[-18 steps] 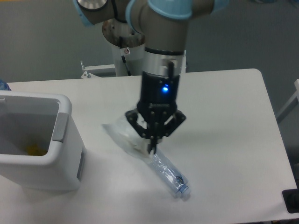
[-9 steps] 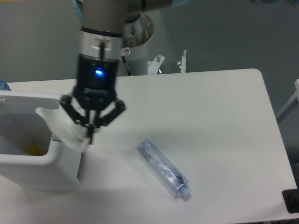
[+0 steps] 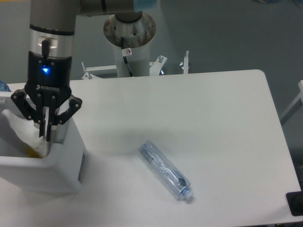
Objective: Place the trash in the trash can
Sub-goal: 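Carry the bag over the white bin and open the gripper, then move the open gripper back over the clear water bottle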
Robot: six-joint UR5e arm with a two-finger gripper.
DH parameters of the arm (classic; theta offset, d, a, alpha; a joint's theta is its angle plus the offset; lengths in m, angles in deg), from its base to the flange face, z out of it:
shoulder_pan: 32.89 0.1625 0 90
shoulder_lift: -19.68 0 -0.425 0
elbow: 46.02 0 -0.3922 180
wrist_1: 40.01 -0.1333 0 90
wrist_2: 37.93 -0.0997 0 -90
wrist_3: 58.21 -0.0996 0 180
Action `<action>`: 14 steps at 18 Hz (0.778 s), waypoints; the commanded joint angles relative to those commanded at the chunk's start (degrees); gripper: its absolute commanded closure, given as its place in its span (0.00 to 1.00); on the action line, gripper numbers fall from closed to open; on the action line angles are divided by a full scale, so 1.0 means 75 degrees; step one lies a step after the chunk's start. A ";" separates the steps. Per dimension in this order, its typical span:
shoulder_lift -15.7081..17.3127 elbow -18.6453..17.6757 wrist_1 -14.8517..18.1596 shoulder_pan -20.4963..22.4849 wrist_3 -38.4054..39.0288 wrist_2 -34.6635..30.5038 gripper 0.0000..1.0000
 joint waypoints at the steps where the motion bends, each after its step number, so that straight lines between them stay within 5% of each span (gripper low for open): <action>1: 0.0000 -0.0023 0.0000 0.0000 0.0000 -0.0012 0.33; 9: -0.0129 -0.0059 -0.0047 0.0058 -0.0023 -0.0234 0.28; 14: -0.0176 -0.0082 -0.0047 0.0900 -0.0012 -0.0293 0.28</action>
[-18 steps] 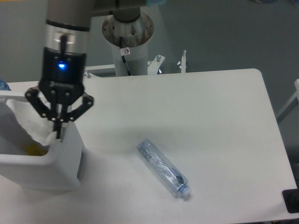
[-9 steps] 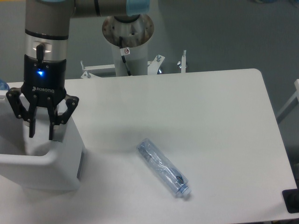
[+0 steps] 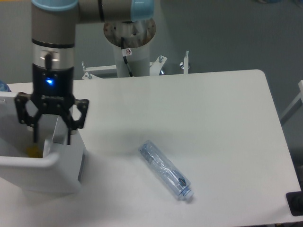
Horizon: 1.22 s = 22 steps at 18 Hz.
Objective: Place the trash in the trash can
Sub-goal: 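Move the open gripper back over the clear water bottle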
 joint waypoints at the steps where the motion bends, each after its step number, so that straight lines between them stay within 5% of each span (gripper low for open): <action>1: -0.0035 -0.0047 0.0000 0.0258 0.0000 0.0012 0.28; 10: -0.0714 -0.0363 -0.0023 0.1958 -0.0117 0.0000 0.17; 18: -0.1488 -0.0399 -0.0035 0.2217 -0.0305 -0.0573 0.00; 22: -0.1897 -0.0305 -0.0012 0.2217 -0.0316 -0.0621 0.00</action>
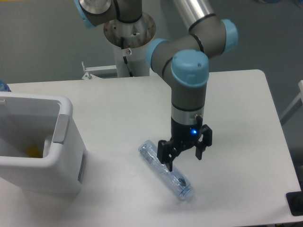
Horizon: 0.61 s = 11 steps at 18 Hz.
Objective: Place the trash in the trash can
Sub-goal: 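Move the open gripper back over the clear water bottle, then lower the gripper to the bottle's cap end and close on it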
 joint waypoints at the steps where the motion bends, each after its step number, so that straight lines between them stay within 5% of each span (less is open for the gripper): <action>1: -0.0094 0.0081 0.0012 0.0000 -0.0012 -0.0012 0.00; 6: -0.0656 0.0608 0.0117 0.0000 -0.0047 -0.0246 0.00; 11: -0.1184 0.1229 0.0772 0.0000 -0.0047 -0.0258 0.00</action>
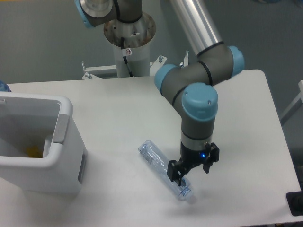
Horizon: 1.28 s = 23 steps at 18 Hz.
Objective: Place the trash in the trash can
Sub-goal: 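Lower the gripper to the bottle's cap end and close on it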
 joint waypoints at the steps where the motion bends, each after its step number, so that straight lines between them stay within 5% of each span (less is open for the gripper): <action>1: -0.0140 0.0152 0.0141 0.0000 0.0000 0.0000 0.00; 7: -0.0762 0.0728 0.0950 -0.0023 0.0023 -0.0163 0.00; 23: -0.1524 0.1150 0.0951 -0.0129 0.0117 -0.0352 0.00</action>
